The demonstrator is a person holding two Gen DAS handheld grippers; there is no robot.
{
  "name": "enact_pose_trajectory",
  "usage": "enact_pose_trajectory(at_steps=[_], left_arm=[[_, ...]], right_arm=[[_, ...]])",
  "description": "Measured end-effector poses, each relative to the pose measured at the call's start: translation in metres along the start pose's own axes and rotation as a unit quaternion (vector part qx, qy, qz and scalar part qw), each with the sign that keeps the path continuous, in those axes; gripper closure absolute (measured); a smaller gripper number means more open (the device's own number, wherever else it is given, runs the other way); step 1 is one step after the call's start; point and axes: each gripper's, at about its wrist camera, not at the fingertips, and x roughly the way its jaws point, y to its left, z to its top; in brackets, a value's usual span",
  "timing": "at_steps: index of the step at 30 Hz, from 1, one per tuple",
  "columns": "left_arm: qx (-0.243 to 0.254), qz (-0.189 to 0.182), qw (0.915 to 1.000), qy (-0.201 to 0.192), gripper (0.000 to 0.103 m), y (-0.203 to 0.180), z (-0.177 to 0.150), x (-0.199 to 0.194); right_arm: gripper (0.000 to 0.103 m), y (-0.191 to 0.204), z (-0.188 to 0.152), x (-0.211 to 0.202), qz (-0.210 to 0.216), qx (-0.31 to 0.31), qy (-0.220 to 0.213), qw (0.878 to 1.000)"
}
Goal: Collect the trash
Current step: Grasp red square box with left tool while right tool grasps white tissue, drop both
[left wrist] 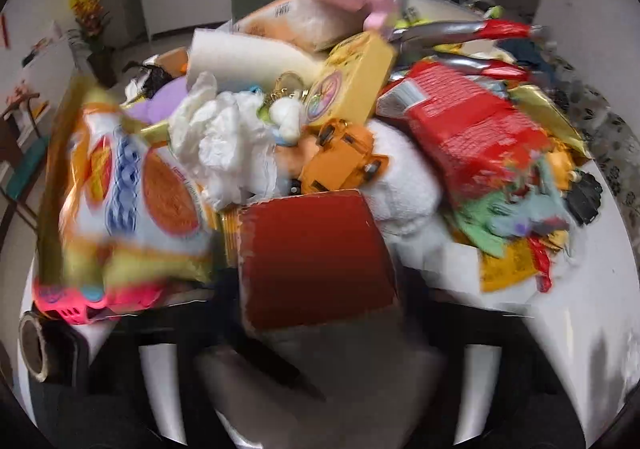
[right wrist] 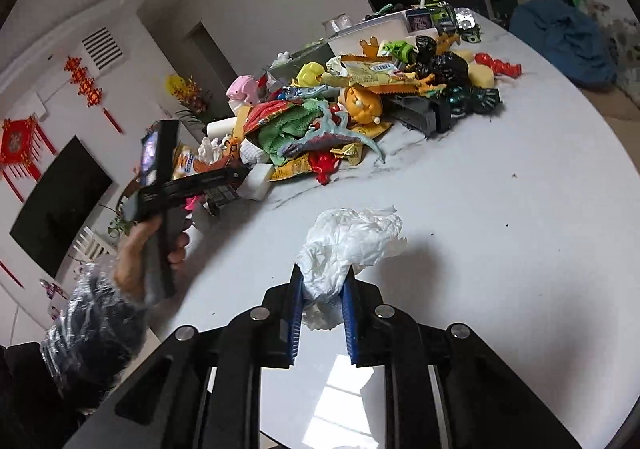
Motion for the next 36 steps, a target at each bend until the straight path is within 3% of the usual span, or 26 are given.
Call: enact_pose_trajectory(at_steps=[2, 5, 11, 14, 17, 21, 26, 28, 29, 30, 31, 34, 36], left_arm=[[-0.011, -0.031, 0.9994, -0.006, 0.052, 0.005, -0.006, -0.013], [0.022, -0.048, 0.997, -0.056, 0.052, 0.001, -0.028, -0.067], [0.101, -0.118, 0.9787, -0.135, 0.052, -0.009, -0.091, -0.191], [0.154, -0.133, 0.9683, -0.145, 0.052, -0.019, -0.136, -0.233], [0.197, -0.136, 0.963, -0.123, 0.052, -0.02, -0.186, -0.248], [0.208, -0.148, 0.9655, -0.052, 0.052, -0.011, -0.243, -0.226], [0.223, -0.129, 0.9644, 0.058, 0.051, -0.011, -0.311, -0.152], [0.225, -0.128, 0.9588, 0.117, 0.044, -0.012, -0.33, -0.106], [0.225, -0.122, 0.9572, 0.136, 0.038, -0.013, -0.337, -0.09], [0.225, -0.116, 0.9536, 0.163, 0.025, -0.013, -0.344, -0.07], [0.224, -0.108, 0.9507, 0.186, 0.025, -0.013, -0.351, -0.054], [0.215, -0.097, 0.9463, 0.221, 0.025, -0.009, -0.358, -0.031], [0.216, -0.098, 0.9507, 0.2, 0.025, -0.006, -0.35, -0.045]], right_arm=[[0.085, 0.004, -0.001, -0.001, 0.003, -0.004, -0.005, 1.0], [0.085, 0.016, -0.002, -0.009, 0.016, -0.02, -0.012, 1.0], [0.085, 0.052, -0.007, -0.031, 0.053, -0.051, -0.023, 0.997], [0.085, 0.076, -0.022, -0.046, 0.08, -0.079, -0.012, 0.994], [0.085, 0.099, -0.048, -0.054, 0.11, -0.109, 0.028, 0.988], [0.085, 0.116, -0.102, -0.043, 0.135, -0.131, 0.123, 0.974], [0.082, 0.108, -0.179, 0.018, 0.101, -0.137, 0.256, 0.952], [0.069, 0.096, -0.202, 0.052, 0.082, -0.13, 0.296, 0.943], [0.044, 0.09, -0.211, 0.068, 0.072, -0.121, 0.314, 0.939], [0.037, 0.083, -0.219, 0.083, 0.057, -0.115, 0.328, 0.936], [0.039, 0.076, -0.227, 0.099, 0.044, -0.11, 0.348, 0.93], [0.04, 0.072, -0.224, 0.101, 0.038, -0.102, 0.352, 0.93], [0.04, 0.081, -0.207, 0.08, 0.055, -0.11, 0.33, 0.936]])
